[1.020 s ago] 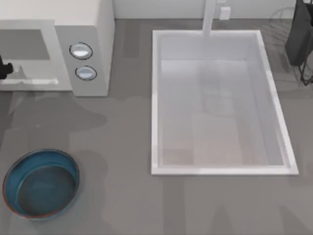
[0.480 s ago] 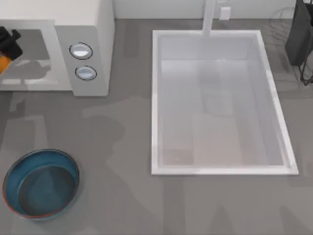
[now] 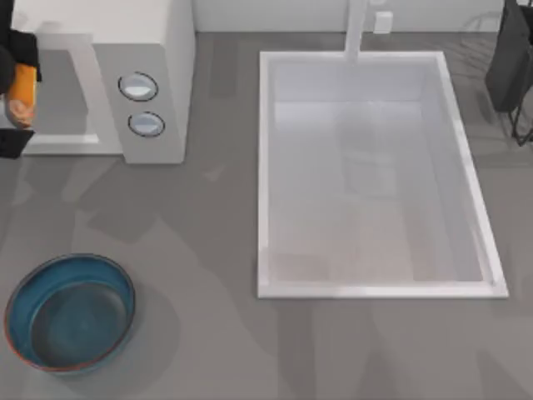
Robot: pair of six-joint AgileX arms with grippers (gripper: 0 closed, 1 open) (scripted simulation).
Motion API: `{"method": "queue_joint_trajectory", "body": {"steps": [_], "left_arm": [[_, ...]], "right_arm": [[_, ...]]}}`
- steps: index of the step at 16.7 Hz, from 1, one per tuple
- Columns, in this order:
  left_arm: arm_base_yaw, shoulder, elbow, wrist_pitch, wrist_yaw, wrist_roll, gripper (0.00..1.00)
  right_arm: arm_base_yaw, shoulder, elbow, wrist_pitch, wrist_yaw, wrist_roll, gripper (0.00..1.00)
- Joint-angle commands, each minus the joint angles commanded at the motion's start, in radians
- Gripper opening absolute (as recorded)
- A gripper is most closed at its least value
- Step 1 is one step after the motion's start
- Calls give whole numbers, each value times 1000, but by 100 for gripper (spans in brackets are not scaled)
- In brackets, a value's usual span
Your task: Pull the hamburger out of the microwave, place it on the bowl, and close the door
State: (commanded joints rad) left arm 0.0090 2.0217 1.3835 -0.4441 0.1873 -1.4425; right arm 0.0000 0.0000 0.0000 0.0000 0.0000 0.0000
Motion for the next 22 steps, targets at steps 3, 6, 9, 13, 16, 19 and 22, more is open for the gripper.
{"method": "queue_joint_trajectory", "body": {"steps": [3, 6, 9, 13, 16, 19, 22], "left_arm": [[-50, 60, 137, -342, -12, -389, 0], [-99, 131, 252, -669, -26, -759, 0], [-142, 217, 337, -962, -43, -1088, 0], [-188, 352, 398, -1272, -63, -1433, 0], [-210, 441, 413, -1424, -75, -1599, 0], [-221, 488, 416, -1494, -81, -1673, 0], [-221, 490, 416, -1497, -81, -1676, 0]], "right_arm": [[0, 0, 0, 0, 0, 0, 100], [0, 0, 0, 0, 0, 0, 100], [0, 0, 0, 0, 0, 0, 100], [0, 0, 0, 0, 0, 0, 100], [0, 0, 0, 0, 0, 0, 100], [0, 0, 0, 0, 0, 0, 100], [0, 0, 0, 0, 0, 0, 100]]}}
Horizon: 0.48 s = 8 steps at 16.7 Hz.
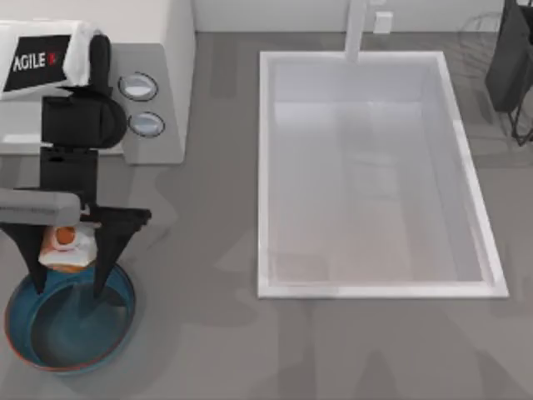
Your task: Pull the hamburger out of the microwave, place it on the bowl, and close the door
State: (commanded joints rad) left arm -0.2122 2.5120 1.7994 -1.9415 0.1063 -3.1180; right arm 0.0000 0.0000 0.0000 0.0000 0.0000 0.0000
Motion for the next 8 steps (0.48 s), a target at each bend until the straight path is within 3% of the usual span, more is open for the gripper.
{"method": "queue_joint_trajectory", "body": {"steps": [1, 2, 8], "left_arm": [[0, 0, 0, 0, 0, 0, 0], [26, -54, 31, 124, -31, -3, 0], [9, -60, -101, 147, -13, -6, 0]], "right_arm": [[0, 0, 0, 0, 0, 0, 100], [0, 0, 0, 0, 0, 0, 100], [0, 0, 0, 0, 0, 0, 100]]}}
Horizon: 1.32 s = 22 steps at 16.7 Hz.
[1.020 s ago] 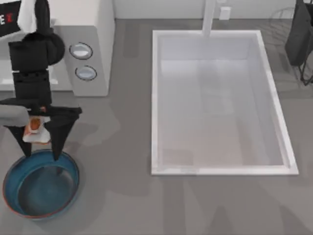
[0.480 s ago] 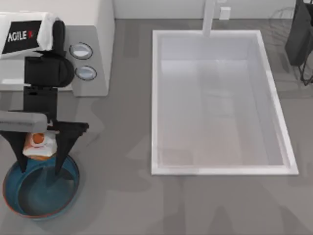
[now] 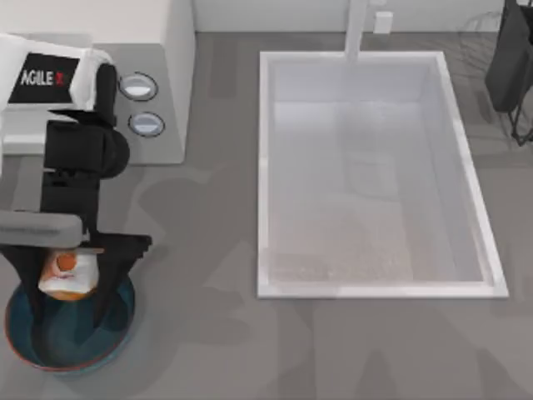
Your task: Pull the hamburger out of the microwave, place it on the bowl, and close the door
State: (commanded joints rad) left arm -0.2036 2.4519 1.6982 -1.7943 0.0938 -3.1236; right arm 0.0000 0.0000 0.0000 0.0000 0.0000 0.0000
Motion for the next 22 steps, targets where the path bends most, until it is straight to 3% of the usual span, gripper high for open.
{"method": "queue_joint_trajectory", "body": {"steps": [4, 9, 22], "left_arm": [[-16, 4, -119, 31, 18, -1, 0], [-18, 10, -137, 42, 21, 0, 0], [-18, 10, -137, 42, 21, 0, 98]], "right_arm": [[0, 0, 0, 0, 0, 0, 100], [0, 0, 0, 0, 0, 0, 100], [0, 0, 0, 0, 0, 0, 100]]}}
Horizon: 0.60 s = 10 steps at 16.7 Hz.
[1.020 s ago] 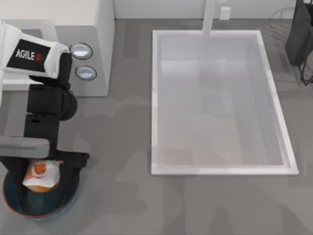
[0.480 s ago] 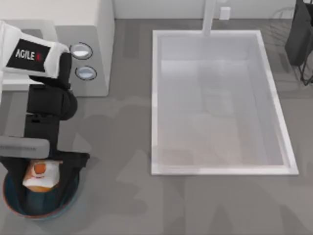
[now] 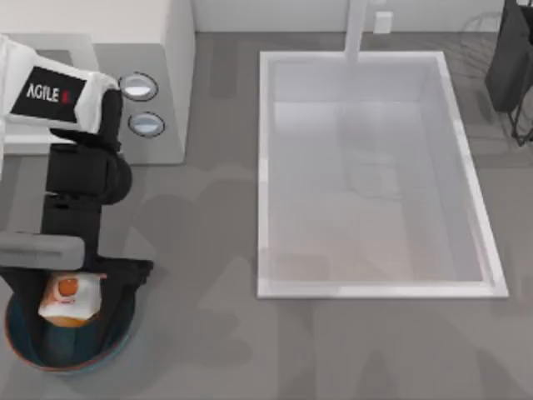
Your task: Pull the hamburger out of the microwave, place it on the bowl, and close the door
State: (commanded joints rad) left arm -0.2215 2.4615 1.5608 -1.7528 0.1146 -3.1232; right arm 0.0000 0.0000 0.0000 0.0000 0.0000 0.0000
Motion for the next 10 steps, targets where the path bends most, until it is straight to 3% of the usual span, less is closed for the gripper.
{"method": "queue_joint_trajectory", "body": {"steps": [10], "left_arm": [[1, -43, 15, -19, -6, -31, 100]], "right_arm": [[0, 0, 0, 0, 0, 0, 100]]}}
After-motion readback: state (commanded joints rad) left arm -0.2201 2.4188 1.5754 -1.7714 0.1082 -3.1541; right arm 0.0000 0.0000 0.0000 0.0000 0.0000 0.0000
